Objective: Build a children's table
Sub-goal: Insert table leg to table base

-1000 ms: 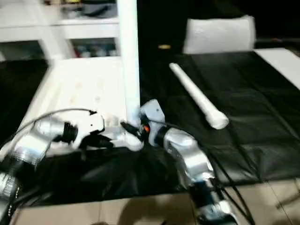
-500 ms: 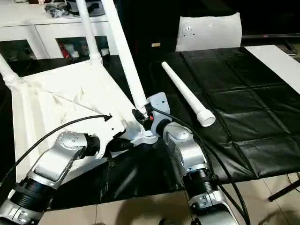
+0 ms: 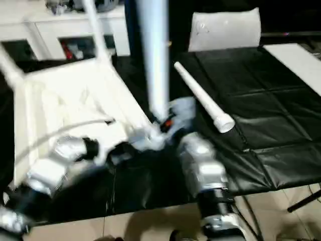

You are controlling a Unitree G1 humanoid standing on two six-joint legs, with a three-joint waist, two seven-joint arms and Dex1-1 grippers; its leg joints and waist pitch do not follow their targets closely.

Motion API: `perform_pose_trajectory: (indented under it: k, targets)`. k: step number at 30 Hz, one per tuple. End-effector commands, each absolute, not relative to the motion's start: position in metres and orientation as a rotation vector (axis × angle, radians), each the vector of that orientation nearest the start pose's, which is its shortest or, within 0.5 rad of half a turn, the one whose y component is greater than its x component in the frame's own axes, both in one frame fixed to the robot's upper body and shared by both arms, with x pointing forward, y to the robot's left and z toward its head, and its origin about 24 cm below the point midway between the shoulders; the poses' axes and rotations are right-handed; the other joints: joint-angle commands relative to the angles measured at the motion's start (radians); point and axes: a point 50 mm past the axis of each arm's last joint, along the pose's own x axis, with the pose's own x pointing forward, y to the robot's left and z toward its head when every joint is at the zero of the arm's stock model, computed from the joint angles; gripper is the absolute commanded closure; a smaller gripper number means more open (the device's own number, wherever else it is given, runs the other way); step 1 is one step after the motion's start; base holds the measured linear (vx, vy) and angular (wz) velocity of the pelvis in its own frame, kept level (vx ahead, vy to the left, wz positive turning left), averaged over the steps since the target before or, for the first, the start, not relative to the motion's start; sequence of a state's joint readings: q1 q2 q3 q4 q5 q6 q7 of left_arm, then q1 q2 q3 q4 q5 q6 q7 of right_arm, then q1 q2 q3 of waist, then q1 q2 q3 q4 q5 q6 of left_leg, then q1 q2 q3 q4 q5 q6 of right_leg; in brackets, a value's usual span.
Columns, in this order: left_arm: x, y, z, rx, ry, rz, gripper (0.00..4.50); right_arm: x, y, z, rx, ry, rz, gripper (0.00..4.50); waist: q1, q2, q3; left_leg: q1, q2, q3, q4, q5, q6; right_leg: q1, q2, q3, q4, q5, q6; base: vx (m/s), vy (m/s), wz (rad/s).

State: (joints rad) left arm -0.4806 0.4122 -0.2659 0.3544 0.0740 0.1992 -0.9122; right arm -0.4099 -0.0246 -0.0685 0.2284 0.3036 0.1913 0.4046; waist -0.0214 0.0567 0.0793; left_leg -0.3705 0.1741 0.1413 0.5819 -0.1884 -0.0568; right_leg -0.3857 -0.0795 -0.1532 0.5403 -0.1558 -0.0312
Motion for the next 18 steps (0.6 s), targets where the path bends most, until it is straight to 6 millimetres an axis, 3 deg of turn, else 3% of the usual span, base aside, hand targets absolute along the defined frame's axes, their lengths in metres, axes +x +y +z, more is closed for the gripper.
perform_pose_trajectory:
  k: [1, 3, 4, 5, 6, 7, 8, 9, 10, 11, 13, 14, 15, 16, 18]
  targets:
    - [0.322, 0.150, 0.078, 0.456, 0.293, -1.008, 4.50, 0.320, -0.118, 0.095, 0.296, -0.049, 0.481, 2.62, 0.006, 0.021, -0.077, 0.005, 0.060, -0.026, -0.083, -0.328, 0.022, 0.044, -0.092, 0.073, -0.060, -0.338, -0.109, 0.000, 0.000, 0.00]
    - [0.323, 0.150, 0.084, 0.424, 0.266, -1.014, 4.50, 0.319, -0.119, 0.095, 0.292, -0.046, 0.473, 2.62, 0.006, 0.014, -0.087, -0.001, 0.060, -0.021, -0.077, -0.269, 0.028, 0.052, -0.090, 0.078, -0.044, -0.247, -0.152, 0.059, 0.002, -0.03]
    - [0.324, 0.151, 0.087, 0.401, 0.249, -1.015, 3.96, 0.319, -0.120, 0.094, 0.285, -0.042, 0.474, 2.62, 0.010, 0.015, -0.099, 0.003, 0.057, -0.015, -0.066, -0.180, 0.047, 0.053, -0.091, 0.082, -0.028, -0.127, -0.191, 0.072, -0.012, -0.01]
    - [0.324, 0.150, 0.090, 0.369, 0.237, -1.028, 3.96, 0.318, -0.121, 0.094, 0.273, -0.034, 0.478, 2.62, 0.011, 0.010, -0.110, -0.009, 0.051, -0.012, -0.051, -0.045, 0.087, 0.062, -0.089, 0.083, -0.003, 0.034, -0.225, 0.062, -0.026, 0.02]
    - [0.324, 0.150, 0.093, 0.336, 0.221, -1.031, 3.94, 0.317, -0.122, 0.093, 0.271, -0.022, 0.483, 2.62, 0.017, 0.013, -0.114, -0.008, 0.050, -0.012, -0.045, 0.018, 0.108, 0.060, -0.088, 0.084, 0.009, 0.110, -0.245, 0.062, -0.026, 0.02]
    - [0.324, 0.150, 0.095, 0.309, 0.205, -1.026, 3.94, 0.316, -0.122, 0.094, 0.271, -0.016, 0.489, 2.62, 0.021, 0.006, -0.114, -0.013, 0.046, -0.009, -0.033, 0.097, 0.157, 0.056, -0.086, 0.084, 0.021, 0.206, -0.268, 0.000, 0.000, 0.00]
    - [0.326, 0.149, 0.098, 0.289, 0.190, -1.023, 3.67, 0.316, -0.123, 0.095, 0.275, -0.012, 0.493, 2.62, 0.030, -0.002, -0.111, -0.017, 0.043, -0.004, -0.027, 0.108, 0.191, 0.053, -0.088, 0.085, 0.021, 0.217, -0.271, 0.000, 0.000, 0.00]
    - [0.327, 0.147, 0.102, 0.262, 0.176, -1.027, 3.67, 0.315, -0.123, 0.096, 0.272, -0.002, 0.506, 2.62, 0.037, -0.002, -0.108, -0.015, 0.045, -0.003, -0.027, 0.088, 0.197, 0.051, -0.089, 0.085, 0.021, 0.189, -0.272, 0.000, 0.000, 0.00]
    - [0.328, 0.146, 0.105, 0.246, 0.167, -1.032, 3.51, 0.315, -0.123, 0.096, 0.266, 0.006, 0.515, 2.62, 0.044, -0.001, -0.103, -0.016, 0.044, 0.000, -0.030, 0.040, 0.190, 0.054, -0.090, 0.082, 0.012, 0.100, -0.261, 0.000, 0.000, 0.00]
    - [0.329, 0.146, 0.108, 0.238, 0.158, -1.022, 3.50, 0.314, -0.122, 0.096, 0.262, 0.009, 0.526, 2.62, 0.053, 0.000, -0.098, -0.012, 0.047, 0.002, -0.033, -0.012, 0.166, 0.053, -0.088, 0.081, 0.000, -0.007, -0.239, 0.000, 0.000, 0.00]
    - [0.331, 0.146, 0.110, 0.234, 0.149, -1.005, 3.42, 0.313, -0.122, 0.097, 0.261, 0.007, 0.536, 2.62, 0.058, 0.000, -0.088, -0.009, 0.050, 0.005, -0.039, -0.065, 0.137, 0.051, -0.083, 0.079, -0.013, -0.124, -0.209, 0.000, 0.000, 0.00]
    - [0.343, 0.144, 0.124, 0.208, 0.122, -0.931, 3.17, 0.312, -0.119, 0.099, 0.271, 0.015, 0.577, 2.62, 0.062, -0.008, -0.079, 0.002, 0.048, 0.009, -0.045, -0.155, 0.087, 0.048, -0.078, 0.076, -0.032, -0.306, -0.156, 0.000, 0.000, 0.00]
    - [0.348, 0.143, 0.131, 0.209, 0.106, -0.895, 3.09, 0.310, -0.117, 0.100, 0.271, 0.018, 0.603, 2.62, 0.068, -0.008, -0.083, 0.009, 0.049, 0.007, -0.044, -0.167, 0.073, 0.047, -0.083, 0.078, -0.037, -0.342, -0.142, 0.000, 0.000, 0.00]
    - [0.355, 0.140, 0.140, 0.201, 0.097, -0.859, 3.09, 0.308, -0.114, 0.100, 0.275, 0.028, 0.638, 2.62, 0.071, -0.006, -0.082, 0.013, 0.051, 0.009, -0.046, -0.174, 0.063, 0.040, -0.076, 0.079, -0.039, -0.350, -0.131, 0.000, 0.000, 0.00]
    - [0.370, 0.133, 0.156, 0.187, 0.075, -0.762, 2.97, 0.303, -0.107, 0.100, 0.277, 0.044, 0.712, 2.62, 0.077, -0.010, -0.079, 0.010, 0.050, 0.006, -0.048, -0.202, 0.049, 0.043, -0.076, 0.073, -0.046, -0.400, -0.099, -0.061, 0.000, 0.01]
